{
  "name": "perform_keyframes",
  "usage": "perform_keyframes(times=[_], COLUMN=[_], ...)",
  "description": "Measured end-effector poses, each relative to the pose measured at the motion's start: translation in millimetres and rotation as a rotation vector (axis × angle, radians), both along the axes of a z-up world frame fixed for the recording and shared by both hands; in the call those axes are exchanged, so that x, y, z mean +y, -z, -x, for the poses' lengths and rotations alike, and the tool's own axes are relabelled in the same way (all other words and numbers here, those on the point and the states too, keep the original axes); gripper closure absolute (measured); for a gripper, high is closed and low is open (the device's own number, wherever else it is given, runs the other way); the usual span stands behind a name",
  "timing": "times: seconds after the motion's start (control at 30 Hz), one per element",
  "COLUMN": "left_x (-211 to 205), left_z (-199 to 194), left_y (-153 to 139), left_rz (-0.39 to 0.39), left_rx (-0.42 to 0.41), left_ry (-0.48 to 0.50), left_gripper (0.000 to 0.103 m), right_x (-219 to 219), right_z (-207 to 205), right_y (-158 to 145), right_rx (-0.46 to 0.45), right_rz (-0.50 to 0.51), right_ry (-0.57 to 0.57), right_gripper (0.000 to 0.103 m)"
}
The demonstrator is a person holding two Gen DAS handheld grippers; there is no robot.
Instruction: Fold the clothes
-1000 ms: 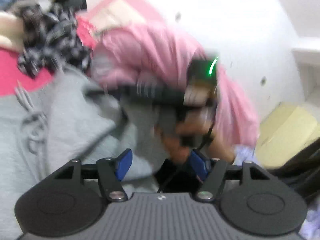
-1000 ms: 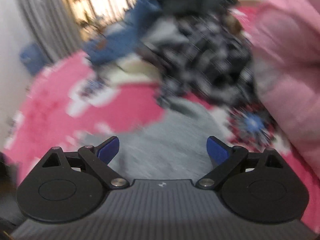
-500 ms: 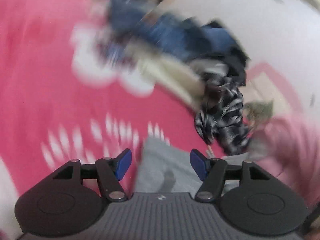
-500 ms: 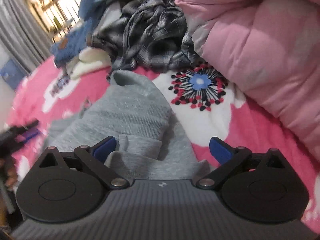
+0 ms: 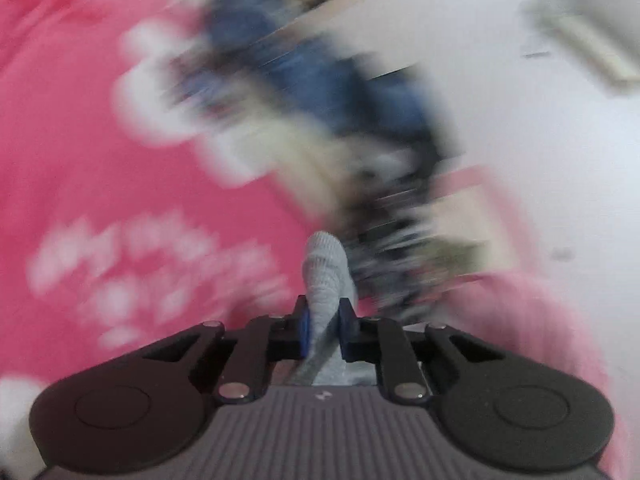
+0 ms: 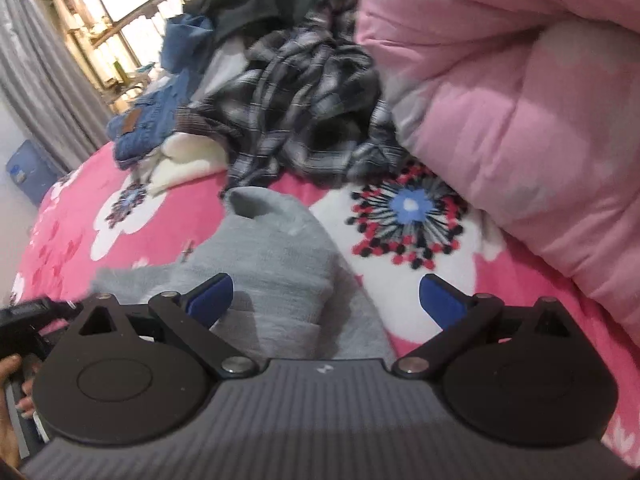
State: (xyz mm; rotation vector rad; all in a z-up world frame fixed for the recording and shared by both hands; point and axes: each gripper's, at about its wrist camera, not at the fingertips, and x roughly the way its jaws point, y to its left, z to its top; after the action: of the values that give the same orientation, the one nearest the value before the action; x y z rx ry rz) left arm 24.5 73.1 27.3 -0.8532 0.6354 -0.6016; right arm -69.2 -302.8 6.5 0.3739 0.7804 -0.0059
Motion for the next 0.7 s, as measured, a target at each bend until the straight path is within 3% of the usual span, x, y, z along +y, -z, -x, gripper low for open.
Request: perform_keyframes(times=[0.1, 0.2, 0.33, 0.5, 0.7], left_x=[6, 23, 35, 29, 22], left_z=[20, 38, 72, 104, 120], left_y=[-25, -42, -81, -119, -153], left_rz=[0.102, 0.192, 0.239, 0.27, 0.333], left_rx=[-0.228, -0.323, -0.496, -0.596, -0.688], left_ry=[-0.003, -0.023, 0.01, 0.047, 0.125], left_gripper=[0.089, 0.09, 0.09, 0.09, 0.09], right_x=[3, 7, 18, 38, 63], right_z=[-5, -13, -27, -45, -74], right_y=[0, -1, -5, -17, -38], right_rx=[-0.009, -0.014, -0.031, -0.078, -0.141], right_rz=[-0.019, -0.036, -0.041, -0.154, -0.258], right_ry=[-0.046, -0.09, -0.166, -0.307, -0.582], right_gripper=[0.003, 0.003, 0.003, 0.003, 0.004])
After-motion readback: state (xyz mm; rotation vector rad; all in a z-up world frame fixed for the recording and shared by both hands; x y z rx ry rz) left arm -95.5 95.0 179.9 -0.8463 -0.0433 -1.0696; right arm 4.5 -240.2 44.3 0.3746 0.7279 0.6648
